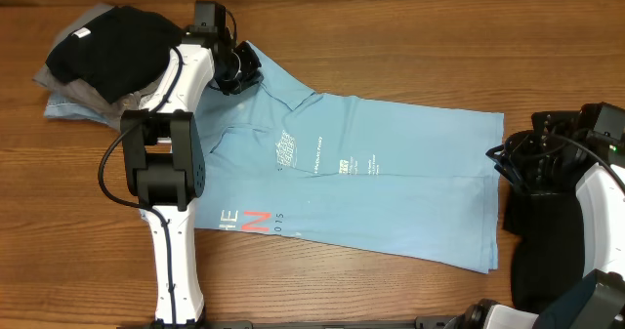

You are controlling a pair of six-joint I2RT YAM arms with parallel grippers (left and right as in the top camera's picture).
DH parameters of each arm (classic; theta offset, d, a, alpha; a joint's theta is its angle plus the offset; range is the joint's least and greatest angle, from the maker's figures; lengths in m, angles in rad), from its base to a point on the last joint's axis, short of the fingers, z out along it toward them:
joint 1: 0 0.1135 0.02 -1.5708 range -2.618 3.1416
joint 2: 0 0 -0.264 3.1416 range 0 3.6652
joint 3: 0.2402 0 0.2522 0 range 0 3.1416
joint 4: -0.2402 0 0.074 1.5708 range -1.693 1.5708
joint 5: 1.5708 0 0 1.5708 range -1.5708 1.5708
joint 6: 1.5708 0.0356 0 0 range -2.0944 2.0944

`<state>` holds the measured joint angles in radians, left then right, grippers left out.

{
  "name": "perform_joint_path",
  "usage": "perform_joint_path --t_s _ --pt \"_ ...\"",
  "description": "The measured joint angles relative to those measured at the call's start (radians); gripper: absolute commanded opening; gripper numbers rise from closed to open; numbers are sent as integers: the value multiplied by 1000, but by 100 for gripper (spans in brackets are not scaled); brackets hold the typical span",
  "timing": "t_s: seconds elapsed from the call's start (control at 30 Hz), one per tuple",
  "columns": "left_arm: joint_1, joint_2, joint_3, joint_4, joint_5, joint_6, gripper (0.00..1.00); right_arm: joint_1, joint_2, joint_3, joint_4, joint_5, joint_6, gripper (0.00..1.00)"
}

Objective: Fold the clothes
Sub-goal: 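Hold the folded upper-left edge with the left gripper and smooth it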

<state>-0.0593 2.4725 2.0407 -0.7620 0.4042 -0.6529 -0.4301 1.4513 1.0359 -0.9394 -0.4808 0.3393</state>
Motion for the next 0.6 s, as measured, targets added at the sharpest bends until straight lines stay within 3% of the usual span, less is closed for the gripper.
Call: perform_joint_path --t_s 0.3,0.5,0.6 --pt "0 0 0 -21 -1 10 4 0 0 0 48 0 0 34" --pt "0 -5 2 -55 -8 39 4 0 0 0 249 2 6 34" --pt "0 -24 2 -68 -13 55 4 0 1 0 332 2 12 40"
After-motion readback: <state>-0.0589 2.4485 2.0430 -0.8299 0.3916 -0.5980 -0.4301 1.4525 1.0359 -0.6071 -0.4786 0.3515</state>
